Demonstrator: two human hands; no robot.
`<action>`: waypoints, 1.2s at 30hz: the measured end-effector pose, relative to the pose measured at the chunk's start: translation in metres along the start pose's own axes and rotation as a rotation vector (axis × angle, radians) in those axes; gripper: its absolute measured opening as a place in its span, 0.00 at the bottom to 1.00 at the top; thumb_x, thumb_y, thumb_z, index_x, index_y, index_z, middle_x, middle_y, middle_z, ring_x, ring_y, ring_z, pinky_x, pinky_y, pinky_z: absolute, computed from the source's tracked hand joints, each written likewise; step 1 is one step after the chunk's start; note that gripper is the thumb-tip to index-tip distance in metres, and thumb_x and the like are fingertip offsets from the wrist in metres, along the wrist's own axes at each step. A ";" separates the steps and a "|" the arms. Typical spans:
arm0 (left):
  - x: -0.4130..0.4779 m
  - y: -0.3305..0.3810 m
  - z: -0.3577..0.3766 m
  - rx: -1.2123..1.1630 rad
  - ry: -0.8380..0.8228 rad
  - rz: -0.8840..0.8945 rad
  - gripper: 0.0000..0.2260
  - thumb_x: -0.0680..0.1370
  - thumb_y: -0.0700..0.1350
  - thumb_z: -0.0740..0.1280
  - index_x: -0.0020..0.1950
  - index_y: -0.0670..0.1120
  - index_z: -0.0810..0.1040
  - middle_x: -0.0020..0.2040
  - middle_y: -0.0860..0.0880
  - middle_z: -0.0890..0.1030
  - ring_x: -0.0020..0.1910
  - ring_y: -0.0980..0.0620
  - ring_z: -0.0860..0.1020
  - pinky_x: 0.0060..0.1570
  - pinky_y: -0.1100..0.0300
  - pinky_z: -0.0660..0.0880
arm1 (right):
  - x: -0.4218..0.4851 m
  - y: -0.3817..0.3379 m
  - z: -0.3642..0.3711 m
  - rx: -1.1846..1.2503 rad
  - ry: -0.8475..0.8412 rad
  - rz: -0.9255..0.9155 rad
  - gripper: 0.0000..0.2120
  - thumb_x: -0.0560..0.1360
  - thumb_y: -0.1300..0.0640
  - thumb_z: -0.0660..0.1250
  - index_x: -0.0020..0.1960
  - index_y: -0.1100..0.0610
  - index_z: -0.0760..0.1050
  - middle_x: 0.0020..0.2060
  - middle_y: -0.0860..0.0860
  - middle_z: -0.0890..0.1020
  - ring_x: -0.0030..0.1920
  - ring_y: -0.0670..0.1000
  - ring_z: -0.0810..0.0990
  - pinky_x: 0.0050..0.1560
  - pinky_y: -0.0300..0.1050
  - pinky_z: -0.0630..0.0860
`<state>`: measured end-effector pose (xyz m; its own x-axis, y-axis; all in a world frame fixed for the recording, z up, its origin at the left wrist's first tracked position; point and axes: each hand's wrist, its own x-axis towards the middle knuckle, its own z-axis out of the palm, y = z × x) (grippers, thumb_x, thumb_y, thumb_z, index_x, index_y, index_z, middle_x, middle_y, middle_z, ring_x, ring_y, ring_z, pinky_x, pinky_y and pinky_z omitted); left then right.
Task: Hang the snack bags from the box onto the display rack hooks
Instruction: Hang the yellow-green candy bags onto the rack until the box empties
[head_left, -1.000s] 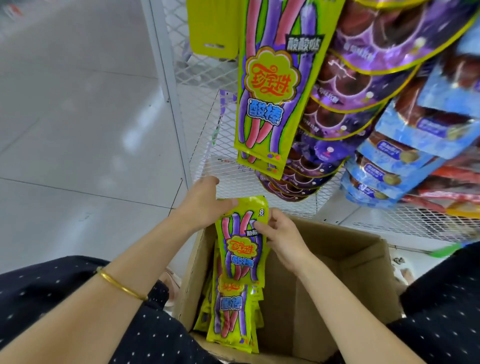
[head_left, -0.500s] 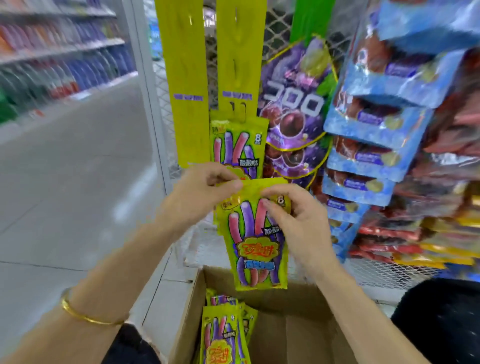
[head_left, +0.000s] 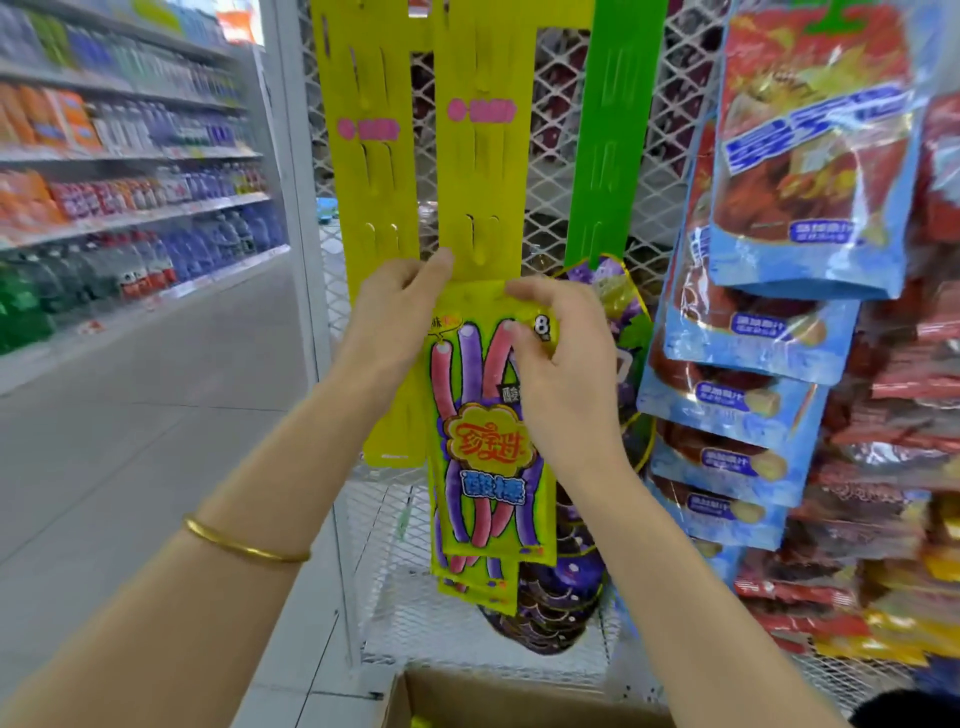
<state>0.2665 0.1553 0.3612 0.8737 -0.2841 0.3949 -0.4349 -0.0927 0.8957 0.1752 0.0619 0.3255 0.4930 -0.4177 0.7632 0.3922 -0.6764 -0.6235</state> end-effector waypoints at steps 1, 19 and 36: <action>0.000 0.000 0.000 -0.018 -0.013 -0.010 0.11 0.78 0.56 0.61 0.49 0.50 0.75 0.53 0.50 0.78 0.54 0.52 0.75 0.52 0.58 0.71 | 0.004 0.001 0.004 -0.012 0.007 0.005 0.12 0.75 0.68 0.63 0.57 0.58 0.74 0.53 0.50 0.74 0.52 0.36 0.68 0.56 0.22 0.61; -0.002 -0.006 0.005 -0.124 -0.041 -0.024 0.05 0.77 0.42 0.67 0.46 0.52 0.75 0.51 0.46 0.81 0.52 0.48 0.80 0.56 0.49 0.77 | 0.003 0.014 0.013 -0.136 -0.022 0.070 0.14 0.77 0.67 0.62 0.62 0.61 0.71 0.58 0.52 0.67 0.51 0.34 0.62 0.53 0.16 0.55; -0.056 -0.046 0.001 0.128 0.132 0.263 0.23 0.76 0.39 0.67 0.68 0.51 0.65 0.61 0.53 0.69 0.56 0.63 0.71 0.55 0.68 0.71 | -0.043 0.013 -0.002 -0.198 0.010 0.060 0.10 0.78 0.66 0.59 0.57 0.58 0.72 0.51 0.39 0.66 0.49 0.33 0.63 0.49 0.20 0.61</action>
<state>0.2378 0.1741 0.2976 0.7444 -0.1888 0.6404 -0.6666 -0.1545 0.7293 0.1580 0.0698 0.2845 0.5023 -0.4662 0.7282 0.2018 -0.7557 -0.6231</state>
